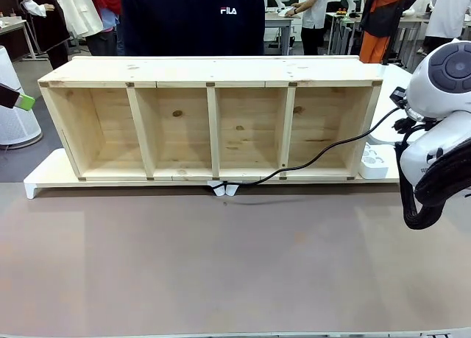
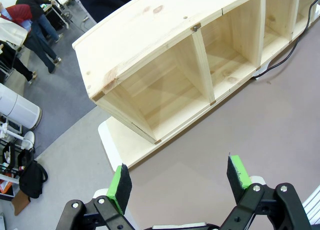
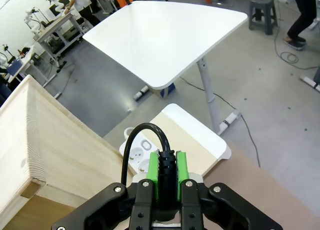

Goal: Perform cable management.
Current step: Pull the grasped Power Cable to the location of the Power Strip.

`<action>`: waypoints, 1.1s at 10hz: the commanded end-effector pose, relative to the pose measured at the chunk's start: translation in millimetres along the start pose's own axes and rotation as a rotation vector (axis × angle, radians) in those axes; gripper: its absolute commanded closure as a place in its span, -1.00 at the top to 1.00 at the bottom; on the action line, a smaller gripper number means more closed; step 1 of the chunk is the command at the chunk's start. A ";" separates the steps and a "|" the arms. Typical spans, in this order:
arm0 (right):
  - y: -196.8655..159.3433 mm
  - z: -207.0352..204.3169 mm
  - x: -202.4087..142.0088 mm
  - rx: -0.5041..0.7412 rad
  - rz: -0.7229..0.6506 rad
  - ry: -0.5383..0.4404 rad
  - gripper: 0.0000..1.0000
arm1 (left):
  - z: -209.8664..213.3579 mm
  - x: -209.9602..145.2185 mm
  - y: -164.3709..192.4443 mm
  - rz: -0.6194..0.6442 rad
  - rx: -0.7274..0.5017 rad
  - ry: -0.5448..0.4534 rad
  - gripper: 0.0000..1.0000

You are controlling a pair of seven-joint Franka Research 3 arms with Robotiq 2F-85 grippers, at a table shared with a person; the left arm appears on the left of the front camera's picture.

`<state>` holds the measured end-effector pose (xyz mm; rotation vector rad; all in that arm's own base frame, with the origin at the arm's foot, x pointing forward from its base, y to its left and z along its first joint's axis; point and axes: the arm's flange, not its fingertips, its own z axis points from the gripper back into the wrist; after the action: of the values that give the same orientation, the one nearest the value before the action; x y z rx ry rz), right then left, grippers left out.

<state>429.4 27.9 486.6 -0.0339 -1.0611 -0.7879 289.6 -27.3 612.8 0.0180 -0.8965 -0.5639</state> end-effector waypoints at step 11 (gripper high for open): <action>-1.1 1.6 3.3 -0.005 0.010 -0.008 -0.66 | -1.7 1.4 1.3 0.002 0.005 -0.012 1.00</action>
<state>429.4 27.9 486.6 -0.0340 -1.0610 -0.7877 289.6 -27.3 612.8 0.0180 -0.8965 -0.5639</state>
